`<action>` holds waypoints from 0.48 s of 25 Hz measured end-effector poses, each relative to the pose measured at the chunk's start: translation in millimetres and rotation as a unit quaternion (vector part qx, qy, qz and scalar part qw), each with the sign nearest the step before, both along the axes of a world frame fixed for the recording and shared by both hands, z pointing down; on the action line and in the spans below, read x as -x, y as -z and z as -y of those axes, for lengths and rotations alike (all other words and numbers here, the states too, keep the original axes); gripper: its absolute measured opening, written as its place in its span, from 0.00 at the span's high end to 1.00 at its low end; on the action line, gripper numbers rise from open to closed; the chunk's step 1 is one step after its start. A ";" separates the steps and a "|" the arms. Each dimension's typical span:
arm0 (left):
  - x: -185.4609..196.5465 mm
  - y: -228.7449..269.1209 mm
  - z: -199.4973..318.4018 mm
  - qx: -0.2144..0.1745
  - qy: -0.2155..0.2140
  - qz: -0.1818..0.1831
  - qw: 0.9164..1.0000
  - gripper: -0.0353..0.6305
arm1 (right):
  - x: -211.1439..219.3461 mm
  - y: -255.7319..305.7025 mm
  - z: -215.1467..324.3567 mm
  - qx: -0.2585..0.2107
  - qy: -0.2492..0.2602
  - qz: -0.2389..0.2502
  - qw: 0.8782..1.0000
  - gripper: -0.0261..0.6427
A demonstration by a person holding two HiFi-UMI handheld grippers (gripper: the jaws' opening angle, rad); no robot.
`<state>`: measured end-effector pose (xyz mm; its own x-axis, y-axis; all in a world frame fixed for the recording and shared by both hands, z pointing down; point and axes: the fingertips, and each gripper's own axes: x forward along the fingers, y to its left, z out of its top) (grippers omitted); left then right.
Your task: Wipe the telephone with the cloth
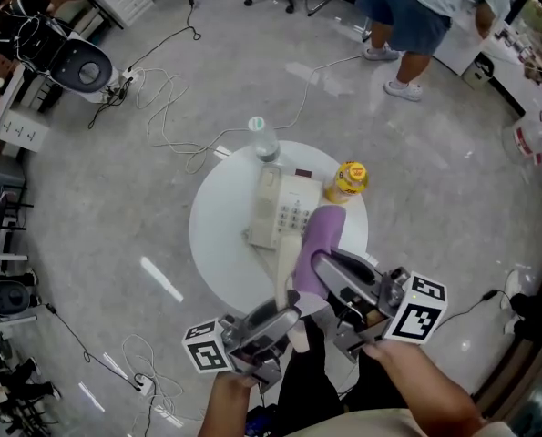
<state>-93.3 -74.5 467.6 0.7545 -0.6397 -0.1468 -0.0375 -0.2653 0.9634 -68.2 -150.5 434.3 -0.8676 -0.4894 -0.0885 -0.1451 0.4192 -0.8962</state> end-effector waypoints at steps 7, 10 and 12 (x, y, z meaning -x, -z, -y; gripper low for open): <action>18.2 6.7 6.2 0.012 0.052 -0.066 0.996 0.62 | 18.2 0.2 -14.0 0.017 0.058 0.012 0.998 0.94; 39.9 1.9 11.4 0.034 0.097 -0.110 0.989 0.63 | 31.5 -9.4 -54.1 0.046 0.119 0.014 0.992 0.94; 49.5 2.5 15.4 0.035 0.114 -0.117 0.986 0.62 | 33.9 -12.5 -75.5 0.060 0.141 0.018 0.988 0.94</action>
<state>-142.8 -89.9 465.1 0.5403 -0.8036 -0.2497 0.1373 -0.2086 0.9683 -102.1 -75.0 446.9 -0.9682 -0.2374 -0.0784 -0.0040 0.3285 -0.9445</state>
